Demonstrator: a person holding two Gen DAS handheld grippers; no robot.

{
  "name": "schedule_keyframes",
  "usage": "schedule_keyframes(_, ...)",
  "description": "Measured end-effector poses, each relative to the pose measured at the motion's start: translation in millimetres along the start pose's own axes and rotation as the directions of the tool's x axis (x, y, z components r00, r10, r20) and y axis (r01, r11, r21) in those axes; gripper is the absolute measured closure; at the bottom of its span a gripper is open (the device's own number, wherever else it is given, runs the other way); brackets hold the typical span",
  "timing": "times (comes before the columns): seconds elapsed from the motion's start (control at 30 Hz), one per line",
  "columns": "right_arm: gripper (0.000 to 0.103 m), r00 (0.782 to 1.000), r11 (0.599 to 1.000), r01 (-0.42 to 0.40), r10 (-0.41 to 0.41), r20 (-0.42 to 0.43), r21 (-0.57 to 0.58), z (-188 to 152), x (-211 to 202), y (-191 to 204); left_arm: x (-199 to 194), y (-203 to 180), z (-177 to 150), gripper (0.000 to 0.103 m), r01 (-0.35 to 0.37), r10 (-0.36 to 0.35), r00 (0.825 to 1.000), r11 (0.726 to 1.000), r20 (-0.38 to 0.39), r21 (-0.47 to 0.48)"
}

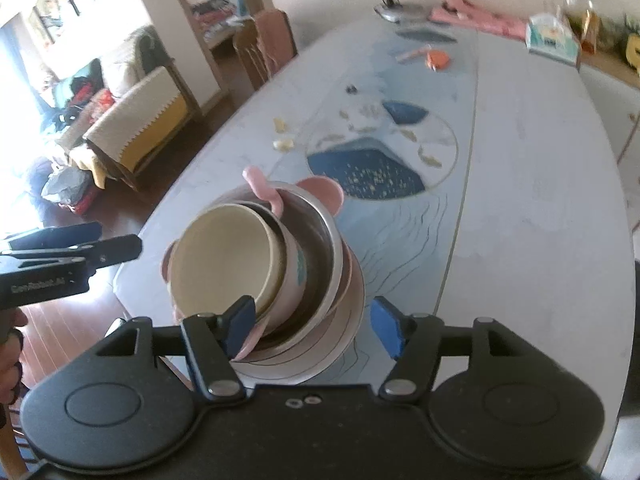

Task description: Organize plates and bowls

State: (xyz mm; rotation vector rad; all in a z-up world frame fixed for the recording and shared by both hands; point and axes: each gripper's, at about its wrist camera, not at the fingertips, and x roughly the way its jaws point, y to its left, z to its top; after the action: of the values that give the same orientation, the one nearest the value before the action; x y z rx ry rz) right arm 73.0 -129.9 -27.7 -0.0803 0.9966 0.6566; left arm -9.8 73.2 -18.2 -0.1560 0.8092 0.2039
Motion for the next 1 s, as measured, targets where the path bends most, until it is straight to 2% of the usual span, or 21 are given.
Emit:
schedule_keyframes(0.2,0.021,0.99,0.997,-0.028,0.037,0.14,-0.065,-19.0,-35.5,0.4,-22.0,-28.9,-18.4,0.032,-0.014,0.014,0.998,1.0,0.057,-0.007)
schedule_keyframes(0.23,0.018,0.985,0.997,-0.025,0.038,0.17,-0.078,-22.7,-41.7,0.6,-25.9,-33.9,-21.8,0.032,-0.012,0.013,0.998,1.0,0.066,-0.009)
schedule_keyframes(0.33,0.007,0.969,0.994,-0.003,0.03,0.247,-0.109,-35.0,-58.5,1.6,-37.4,-46.2,-31.5,0.023,0.001,0.001,0.996,1.0,0.092,-0.015)
schedule_keyframes(0.43,0.001,0.951,0.992,0.028,0.012,0.308,-0.126,-46.7,-72.0,2.2,-47.6,-59.7,-40.4,0.022,0.002,0.0,0.992,1.0,0.123,-0.011)
schedule_keyframes(0.5,0.0,0.944,0.991,0.043,0.001,0.33,-0.126,-52.5,-77.3,0.5,-52.9,-68.6,-45.2,0.016,0.002,-0.001,0.991,1.0,0.132,-0.014)
schedule_keyframes(0.57,0.0,0.939,0.991,0.05,-0.006,0.344,-0.12,-58.1,-82.9,-1.6,-57.3,-76.4,-49.5,0.002,0.012,-0.009,0.99,1.0,0.14,-0.022)
schedule_keyframes(0.63,0.0,0.936,0.992,0.06,-0.018,0.352,-0.11,-64.7,-87.6,-4.7,-62.5,-83.8,-53.9,0.001,0.024,-0.018,0.988,0.999,0.156,-0.034)
schedule_keyframes(1.0,0.0,0.92,0.998,0.062,-0.055,0.388,-0.007,-94.8,-109.0,-23.2,-84.8,-109.9,-73.8,0.001,-0.013,0.021,0.987,0.999,0.162,-0.049)
